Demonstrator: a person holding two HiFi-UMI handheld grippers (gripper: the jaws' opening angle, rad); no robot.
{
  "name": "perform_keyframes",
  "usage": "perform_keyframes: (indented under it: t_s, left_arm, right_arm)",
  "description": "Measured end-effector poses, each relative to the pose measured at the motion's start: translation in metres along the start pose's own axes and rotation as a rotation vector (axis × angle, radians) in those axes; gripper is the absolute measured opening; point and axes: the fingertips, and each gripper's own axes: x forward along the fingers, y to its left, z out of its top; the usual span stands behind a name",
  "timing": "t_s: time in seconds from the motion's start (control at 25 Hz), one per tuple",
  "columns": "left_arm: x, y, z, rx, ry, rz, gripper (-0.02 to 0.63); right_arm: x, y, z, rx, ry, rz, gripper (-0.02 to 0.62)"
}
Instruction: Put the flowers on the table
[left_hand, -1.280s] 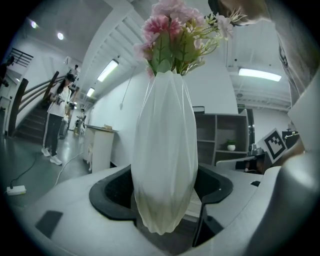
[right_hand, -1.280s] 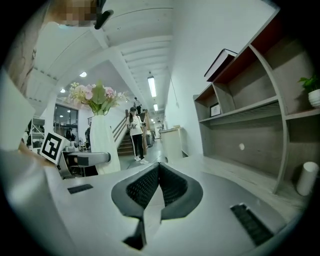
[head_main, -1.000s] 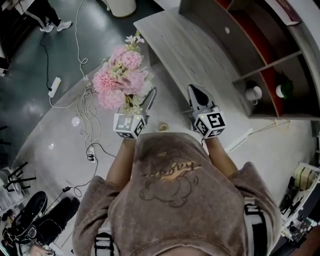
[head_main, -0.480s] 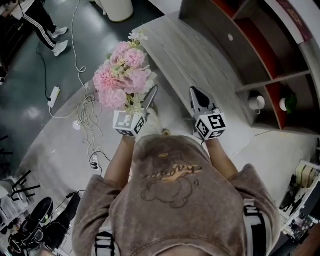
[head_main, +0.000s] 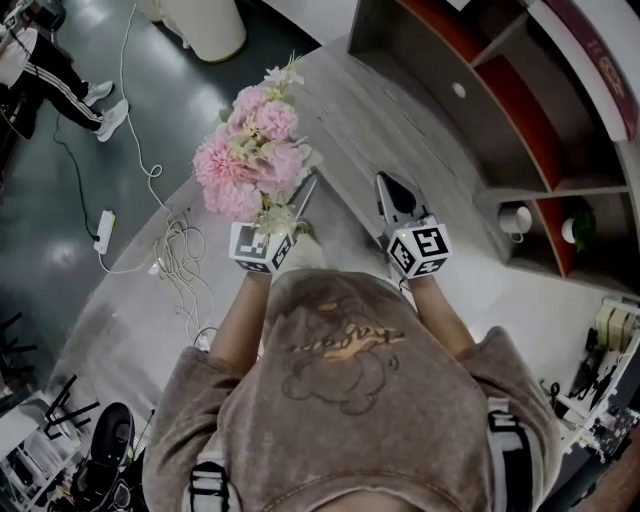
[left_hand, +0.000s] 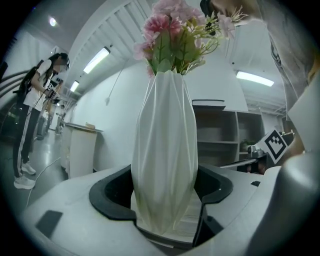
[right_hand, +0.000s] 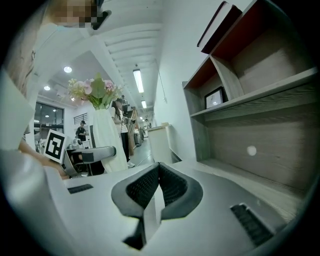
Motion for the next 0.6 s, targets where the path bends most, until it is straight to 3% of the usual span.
perform_keyframes:
  t_s: [0.32,0.6]
  left_arm:
    - [0.074,0.03,-0.006,0.035,0.049,-0.117,0.364]
    - [0.088,0.038,-0.013,0.087,0.044,-0.233,0.364]
  right_arm:
    - [0.05,-0.03,0.01,0.038,0.011,-0.093,-0.005]
    - [0.043,-0.027,0.018,0.033,-0.013,-0.219,-0.005]
